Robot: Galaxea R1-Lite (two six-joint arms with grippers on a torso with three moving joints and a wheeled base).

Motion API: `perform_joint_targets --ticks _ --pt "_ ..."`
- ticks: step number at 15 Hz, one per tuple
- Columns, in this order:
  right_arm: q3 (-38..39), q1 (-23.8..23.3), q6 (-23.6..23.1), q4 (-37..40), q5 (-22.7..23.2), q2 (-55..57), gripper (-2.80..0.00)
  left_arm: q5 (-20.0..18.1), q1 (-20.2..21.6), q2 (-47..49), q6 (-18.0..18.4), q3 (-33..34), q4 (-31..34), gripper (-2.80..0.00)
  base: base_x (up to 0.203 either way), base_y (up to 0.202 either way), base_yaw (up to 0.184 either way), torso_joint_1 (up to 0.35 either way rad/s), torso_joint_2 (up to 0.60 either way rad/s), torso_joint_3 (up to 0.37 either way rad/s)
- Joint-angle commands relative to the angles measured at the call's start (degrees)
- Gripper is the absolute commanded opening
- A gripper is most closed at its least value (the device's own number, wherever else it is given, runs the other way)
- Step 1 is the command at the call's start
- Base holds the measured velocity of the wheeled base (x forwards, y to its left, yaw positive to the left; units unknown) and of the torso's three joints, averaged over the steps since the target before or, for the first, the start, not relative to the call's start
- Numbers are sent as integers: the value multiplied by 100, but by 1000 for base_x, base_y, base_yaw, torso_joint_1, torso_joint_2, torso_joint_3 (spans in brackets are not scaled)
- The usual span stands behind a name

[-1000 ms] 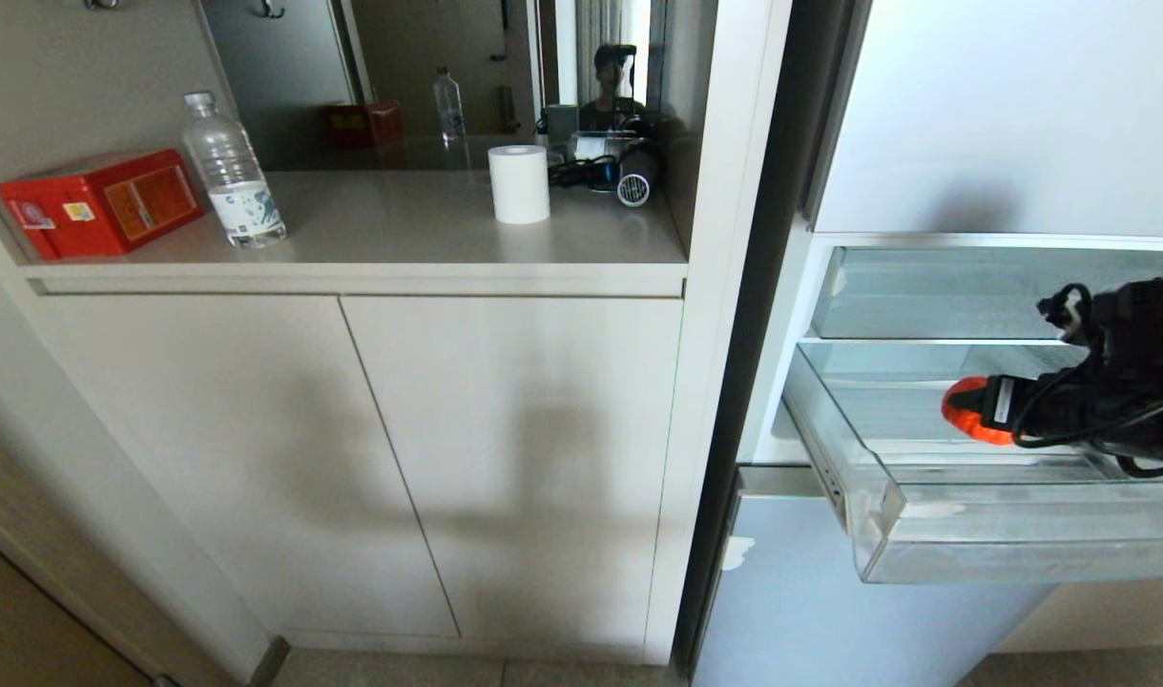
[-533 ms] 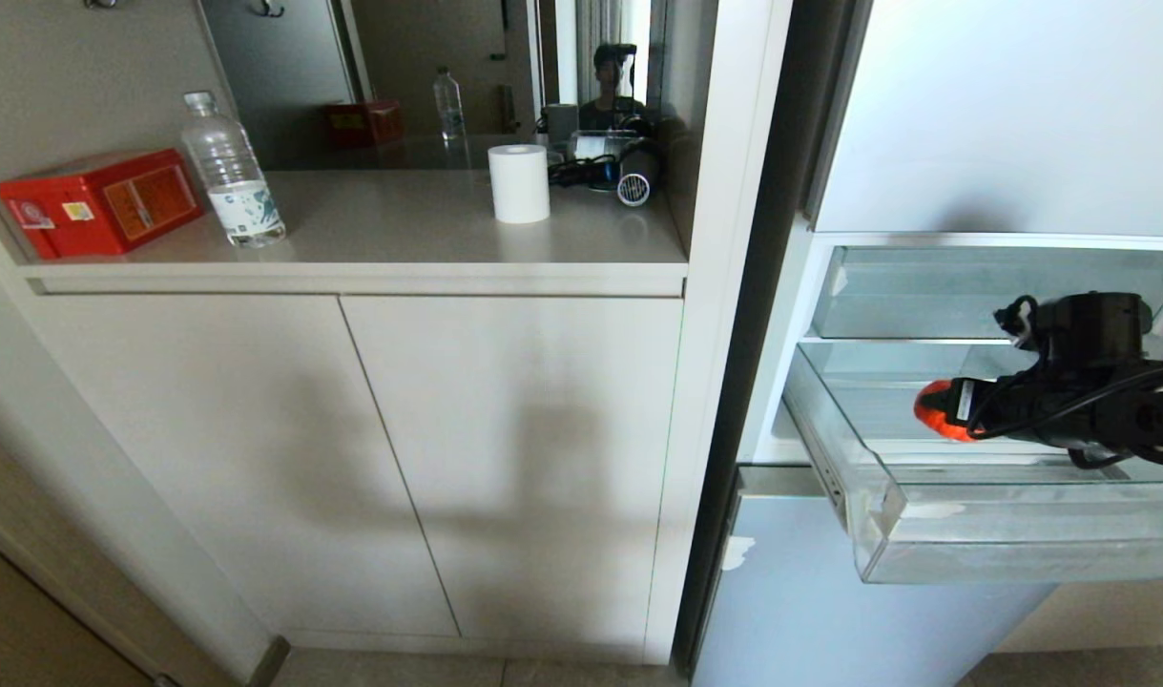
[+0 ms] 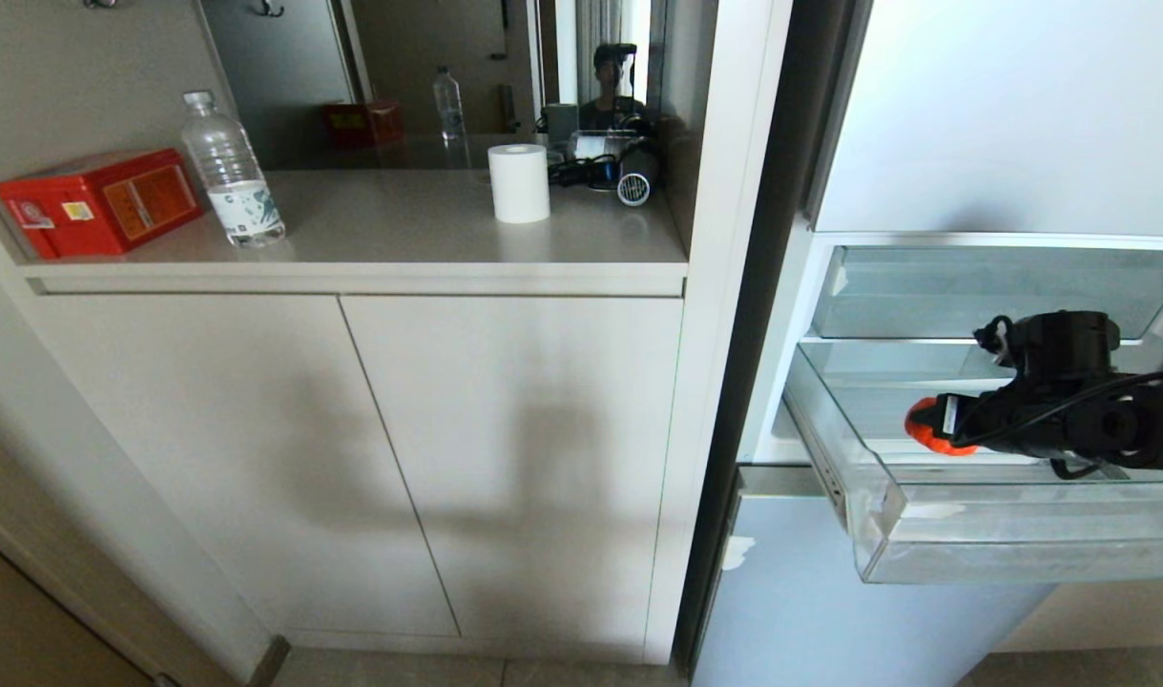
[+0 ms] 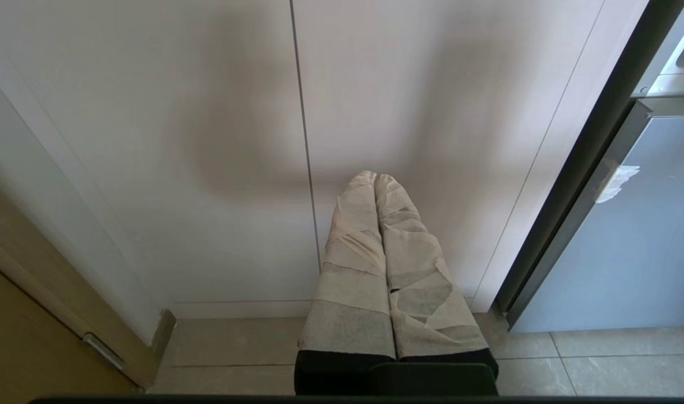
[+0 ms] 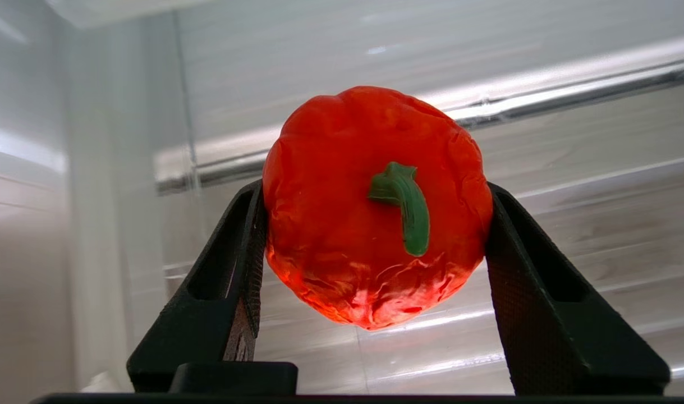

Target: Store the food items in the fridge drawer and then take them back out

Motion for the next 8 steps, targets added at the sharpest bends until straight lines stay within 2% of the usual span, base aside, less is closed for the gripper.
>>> perform_joint_targets --ticks 1,4,5,8 --pt "-9 -28 -10 -13 -3 89 -280 0 2 9 2 -5 2 -280 0 0 0 0 0 0" --pt "-9 -70 -100 -13 -3 86 -280 0 2 9 2 2 2 -280 0 0 0 0 0 0" --pt "-9 -114 -170 -13 -3 89 -1 0 2 9 2 0 2 -280 0 0 0 0 0 0" --pt "-145 -160 -162 -3 -3 173 0 0 2 9 -6 -6 2 -280 0 0 0 0 0 0"
